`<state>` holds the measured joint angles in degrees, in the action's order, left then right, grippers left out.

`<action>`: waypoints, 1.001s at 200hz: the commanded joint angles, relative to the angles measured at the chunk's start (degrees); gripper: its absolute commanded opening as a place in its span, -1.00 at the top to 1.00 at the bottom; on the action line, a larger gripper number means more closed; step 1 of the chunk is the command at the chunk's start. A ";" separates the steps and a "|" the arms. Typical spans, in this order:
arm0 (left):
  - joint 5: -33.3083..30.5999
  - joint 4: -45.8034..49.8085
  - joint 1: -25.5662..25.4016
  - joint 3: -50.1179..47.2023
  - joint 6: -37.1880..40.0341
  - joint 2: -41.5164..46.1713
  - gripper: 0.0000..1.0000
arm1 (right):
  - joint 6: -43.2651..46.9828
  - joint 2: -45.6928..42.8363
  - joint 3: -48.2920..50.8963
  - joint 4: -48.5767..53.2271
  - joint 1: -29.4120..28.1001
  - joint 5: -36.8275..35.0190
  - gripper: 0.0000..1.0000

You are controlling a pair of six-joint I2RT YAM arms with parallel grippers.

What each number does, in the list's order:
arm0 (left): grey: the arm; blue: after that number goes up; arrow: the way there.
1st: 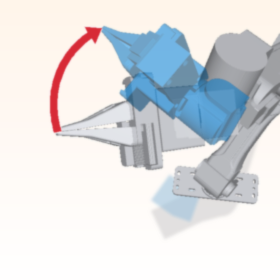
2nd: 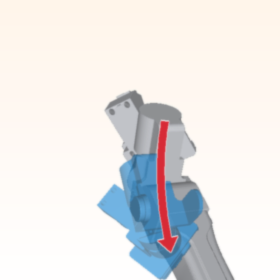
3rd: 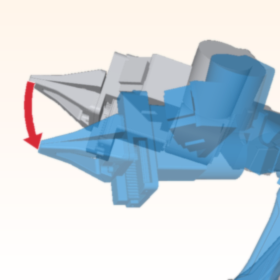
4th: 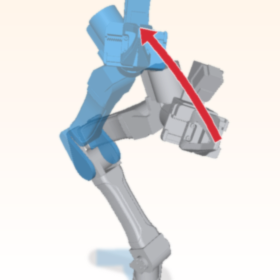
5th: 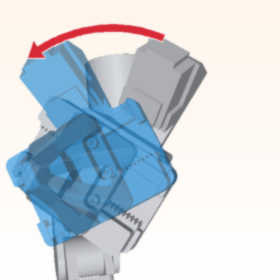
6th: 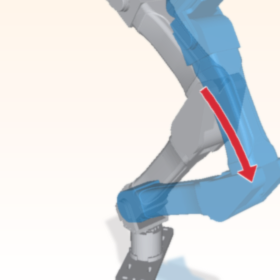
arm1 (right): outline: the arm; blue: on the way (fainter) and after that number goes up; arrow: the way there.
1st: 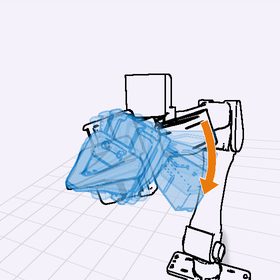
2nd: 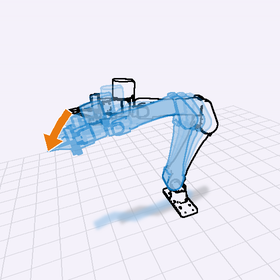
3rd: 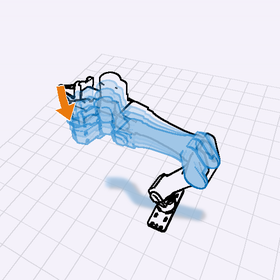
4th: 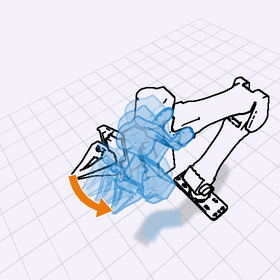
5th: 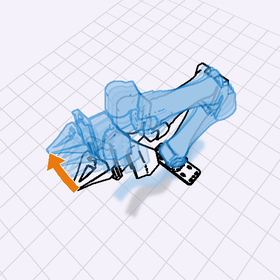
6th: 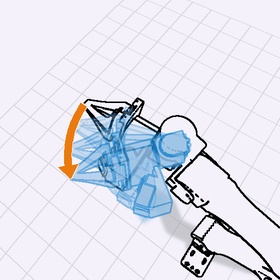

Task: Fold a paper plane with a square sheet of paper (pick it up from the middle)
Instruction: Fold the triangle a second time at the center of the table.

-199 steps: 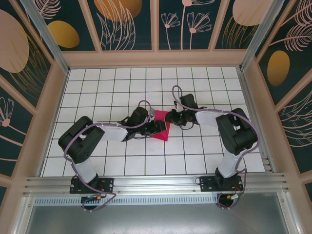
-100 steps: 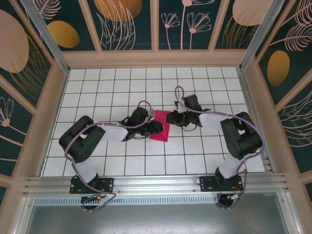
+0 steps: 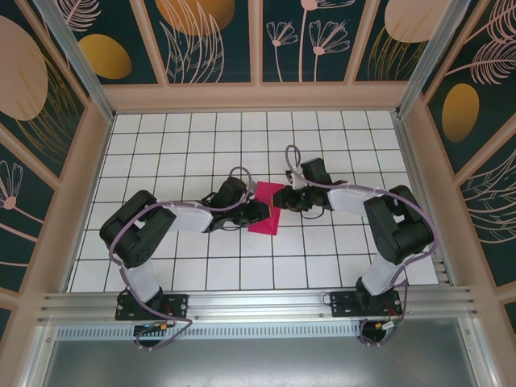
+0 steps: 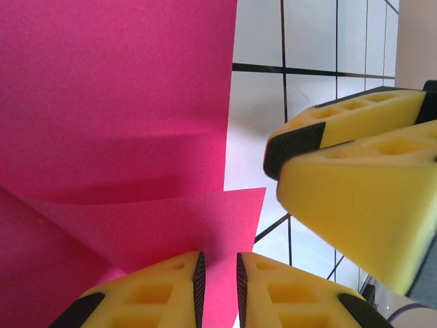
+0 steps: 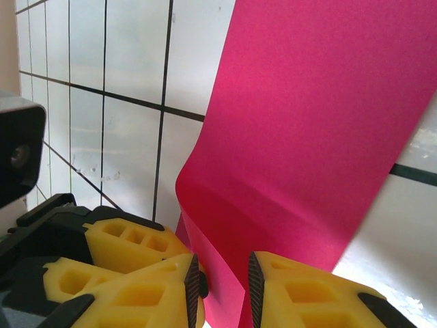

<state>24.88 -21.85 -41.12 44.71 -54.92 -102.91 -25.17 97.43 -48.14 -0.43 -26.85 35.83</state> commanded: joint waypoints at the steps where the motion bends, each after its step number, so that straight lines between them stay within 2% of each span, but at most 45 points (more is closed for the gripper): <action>1: 0.25 0.97 0.44 1.35 1.41 -1.06 0.54 | 2.29 -0.46 0.51 1.99 -0.65 -0.76 0.43; 41: 0.47 0.90 0.41 1.26 1.41 -1.12 0.55 | 2.84 0.74 -0.42 2.56 -1.45 -1.12 0.51; 70: 0.51 0.93 0.48 1.19 1.40 -1.13 0.57 | 2.49 1.31 -0.40 2.53 -1.46 -1.57 0.73; 97: 0.82 0.53 0.49 1.38 1.32 -1.49 0.57 | 2.32 1.71 -0.21 3.05 -1.45 -3.27 0.84; 200: 3.52 -2.22 0.42 2.49 0.51 -2.86 0.49 | 2.32 3.68 -1.40 3.36 -1.51 -7.26 0.88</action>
<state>27.00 -22.55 -41.12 45.89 -54.70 -104.55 -23.66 99.88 -48.16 1.96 -27.99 29.93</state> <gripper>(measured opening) 0.255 0.062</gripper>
